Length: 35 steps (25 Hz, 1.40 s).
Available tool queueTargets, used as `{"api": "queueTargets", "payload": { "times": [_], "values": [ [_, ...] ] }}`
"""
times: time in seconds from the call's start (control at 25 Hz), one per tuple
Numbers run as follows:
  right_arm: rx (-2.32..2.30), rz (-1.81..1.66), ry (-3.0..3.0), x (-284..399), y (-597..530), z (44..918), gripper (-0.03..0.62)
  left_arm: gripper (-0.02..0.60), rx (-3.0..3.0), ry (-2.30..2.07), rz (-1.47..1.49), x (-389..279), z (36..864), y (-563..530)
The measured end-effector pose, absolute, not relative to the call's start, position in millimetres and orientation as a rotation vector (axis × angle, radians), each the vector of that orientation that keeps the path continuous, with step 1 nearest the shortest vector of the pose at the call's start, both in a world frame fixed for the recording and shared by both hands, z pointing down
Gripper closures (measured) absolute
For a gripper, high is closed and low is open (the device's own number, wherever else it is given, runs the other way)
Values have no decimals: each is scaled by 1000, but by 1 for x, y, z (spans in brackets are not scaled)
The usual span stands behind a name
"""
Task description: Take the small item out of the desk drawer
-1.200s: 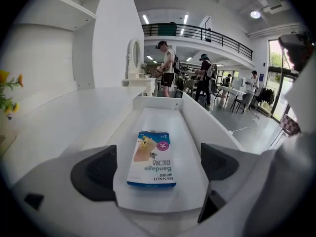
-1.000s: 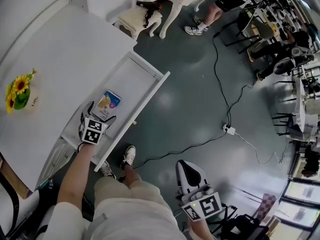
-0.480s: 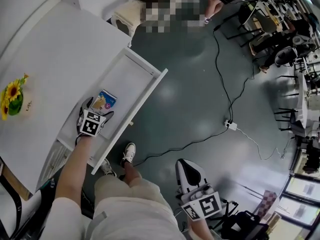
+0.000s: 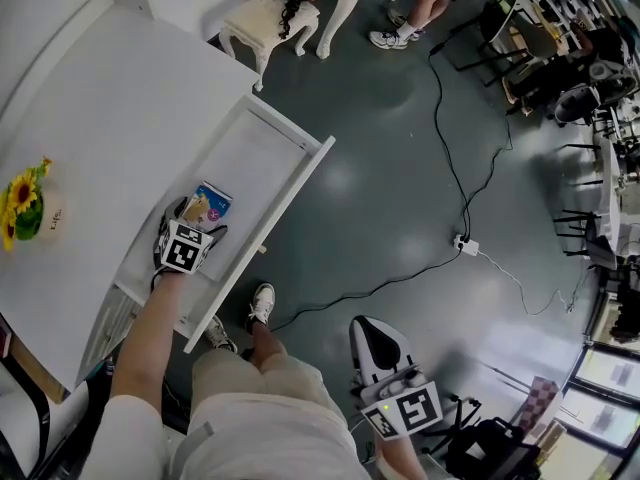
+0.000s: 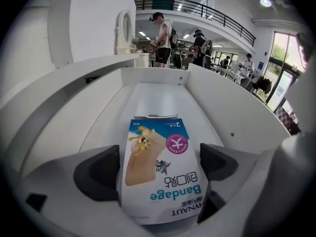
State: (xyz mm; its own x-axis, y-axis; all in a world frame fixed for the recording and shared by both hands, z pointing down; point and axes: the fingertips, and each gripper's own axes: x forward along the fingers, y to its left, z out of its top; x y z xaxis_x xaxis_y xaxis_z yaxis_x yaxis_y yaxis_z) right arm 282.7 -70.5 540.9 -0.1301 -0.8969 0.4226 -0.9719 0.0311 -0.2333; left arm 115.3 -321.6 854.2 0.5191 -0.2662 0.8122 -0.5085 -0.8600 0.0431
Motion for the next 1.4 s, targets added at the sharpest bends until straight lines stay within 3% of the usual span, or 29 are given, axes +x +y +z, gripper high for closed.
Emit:
{"api": "queueTargets", "payload": {
  "times": [0.32,1.12,1.4],
  "values": [
    [1948,713,-2148,280,-80,541,585,138,2457,-652,1294,112,850,-325],
    [1984,703,-2121,280,-62,541,585,141,2551,-622,1278,114,846,-317],
    [1987,675,-2146,269,-54,534,585,141,2607,-684,1119,123,814,-315]
  ]
}}
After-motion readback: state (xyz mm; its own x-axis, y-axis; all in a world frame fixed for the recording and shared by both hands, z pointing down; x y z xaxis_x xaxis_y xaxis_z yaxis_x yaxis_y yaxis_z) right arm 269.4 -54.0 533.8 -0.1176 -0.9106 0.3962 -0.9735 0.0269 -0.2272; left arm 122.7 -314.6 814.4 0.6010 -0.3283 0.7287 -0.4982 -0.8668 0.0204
